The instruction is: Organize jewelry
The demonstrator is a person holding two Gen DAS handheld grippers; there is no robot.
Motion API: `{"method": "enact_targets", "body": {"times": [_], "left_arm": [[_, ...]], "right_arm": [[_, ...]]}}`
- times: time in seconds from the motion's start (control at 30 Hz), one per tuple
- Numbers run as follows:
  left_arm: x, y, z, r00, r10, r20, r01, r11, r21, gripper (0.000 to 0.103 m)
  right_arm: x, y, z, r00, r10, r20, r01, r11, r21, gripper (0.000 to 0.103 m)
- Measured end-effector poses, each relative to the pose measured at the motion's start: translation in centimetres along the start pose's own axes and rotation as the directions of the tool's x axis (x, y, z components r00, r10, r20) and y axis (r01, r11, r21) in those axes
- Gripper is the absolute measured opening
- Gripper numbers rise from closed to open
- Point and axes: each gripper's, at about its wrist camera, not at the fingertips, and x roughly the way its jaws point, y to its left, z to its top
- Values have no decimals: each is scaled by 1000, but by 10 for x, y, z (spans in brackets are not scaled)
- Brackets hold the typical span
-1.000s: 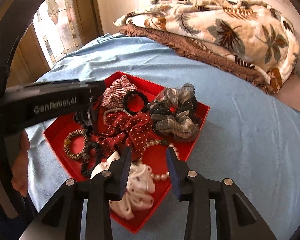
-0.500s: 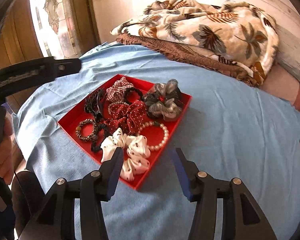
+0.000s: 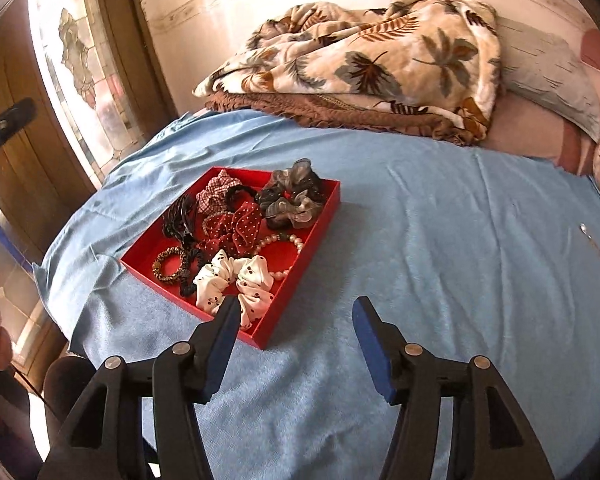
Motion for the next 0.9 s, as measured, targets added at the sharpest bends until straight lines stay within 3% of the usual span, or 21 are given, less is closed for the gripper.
{"method": "enact_targets", "body": {"times": [0.27, 0.4, 0.6, 0.9], "left_arm": [[-16, 1, -18, 991, -61, -118, 61, 998, -9, 103], [-13, -6, -39, 972, -86, -219, 87, 996, -6, 103], [-8, -15, -67, 948, -52, -313, 65, 997, 29, 103], [5, -15, -81, 920, -59, -387, 71, 997, 17, 103]], "right_arm": [[-26, 4, -4, 997, -43, 68, 43, 999, -4, 71], [-34, 8, -7, 993, -63, 98, 65, 998, -15, 78], [-30, 6, -13, 994, -76, 77, 77, 997, -9, 80], [-19, -3, -17, 995, -89, 41, 88, 996, 28, 81]]}}
